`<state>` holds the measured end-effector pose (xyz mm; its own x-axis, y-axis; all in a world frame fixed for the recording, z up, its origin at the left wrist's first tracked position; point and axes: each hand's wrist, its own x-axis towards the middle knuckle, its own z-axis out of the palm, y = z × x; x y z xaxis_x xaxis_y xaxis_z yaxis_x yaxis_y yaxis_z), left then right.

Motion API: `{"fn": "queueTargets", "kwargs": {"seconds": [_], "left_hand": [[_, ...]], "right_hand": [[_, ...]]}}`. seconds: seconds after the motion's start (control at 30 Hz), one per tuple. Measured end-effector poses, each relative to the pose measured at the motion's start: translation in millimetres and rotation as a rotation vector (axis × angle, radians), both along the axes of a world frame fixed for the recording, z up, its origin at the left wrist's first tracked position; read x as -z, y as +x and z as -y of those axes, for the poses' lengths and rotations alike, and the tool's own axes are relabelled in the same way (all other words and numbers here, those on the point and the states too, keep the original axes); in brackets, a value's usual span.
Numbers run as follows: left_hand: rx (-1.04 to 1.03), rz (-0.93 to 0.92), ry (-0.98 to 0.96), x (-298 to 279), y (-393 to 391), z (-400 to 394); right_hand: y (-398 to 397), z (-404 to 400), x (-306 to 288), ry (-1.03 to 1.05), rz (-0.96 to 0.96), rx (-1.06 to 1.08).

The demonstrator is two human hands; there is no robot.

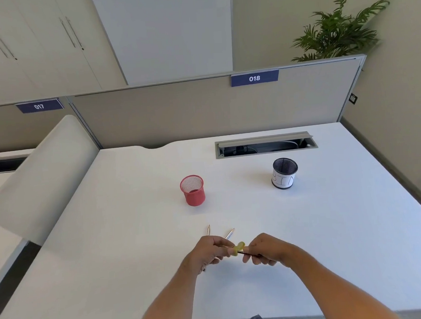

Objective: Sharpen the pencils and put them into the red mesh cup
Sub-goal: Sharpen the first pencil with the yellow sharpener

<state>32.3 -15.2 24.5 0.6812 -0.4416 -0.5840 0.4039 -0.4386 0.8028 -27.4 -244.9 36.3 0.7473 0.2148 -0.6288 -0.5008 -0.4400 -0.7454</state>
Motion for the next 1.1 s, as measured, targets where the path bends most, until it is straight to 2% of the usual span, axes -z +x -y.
{"fn": "queueTargets", "kwargs": {"seconds": [0.17,0.23,0.33,0.4,0.47,0.6,0.77,0.83,0.9,1.0,1.1], "left_hand": [[-0.088,-0.015,-0.008,3.8,1.6,-1.0],[-0.128,-0.04,0.007,3.2,2.6,0.3],[-0.193,-0.128,0.035,1.5,3.1,5.1],[-0.226,-0.157,-0.004,0.6,3.4,6.9],[-0.207,-0.129,-0.059,-0.7,4.1,6.5],[-0.117,-0.02,-0.076,-5.7,5.3,6.3],[-0.055,0.055,-0.047,-7.3,9.0,7.6],[-0.051,0.081,-0.03,-6.1,9.6,9.8],[-0.076,0.107,-0.028,-6.0,9.7,13.4],[-0.132,0.119,-0.021,-7.8,12.9,15.1],[-0.202,0.071,-0.04,-9.8,16.1,17.0]], "right_hand": [[-3.1,-9.1,1.5,-0.117,0.186,-0.037],[-2.3,-12.7,2.7,-0.274,0.339,-0.079],[-2.1,-17.2,4.8,-0.634,0.643,-0.143],[-1.2,-18.9,6.9,-0.718,0.757,-0.154],[-0.5,-16.9,5.7,-0.695,0.742,-0.116],[3.7,-12.5,5.6,-0.547,0.497,-0.004],[10.4,-3.9,5.7,-0.106,0.193,0.072],[12.1,-3.0,3.8,-0.069,0.127,0.066],[15.4,-3.9,0.5,-0.113,0.158,0.062],[23.1,-1.1,-8.2,-0.208,0.333,-0.043],[29.4,-1.1,-15.2,-0.477,0.558,-0.133]]}}
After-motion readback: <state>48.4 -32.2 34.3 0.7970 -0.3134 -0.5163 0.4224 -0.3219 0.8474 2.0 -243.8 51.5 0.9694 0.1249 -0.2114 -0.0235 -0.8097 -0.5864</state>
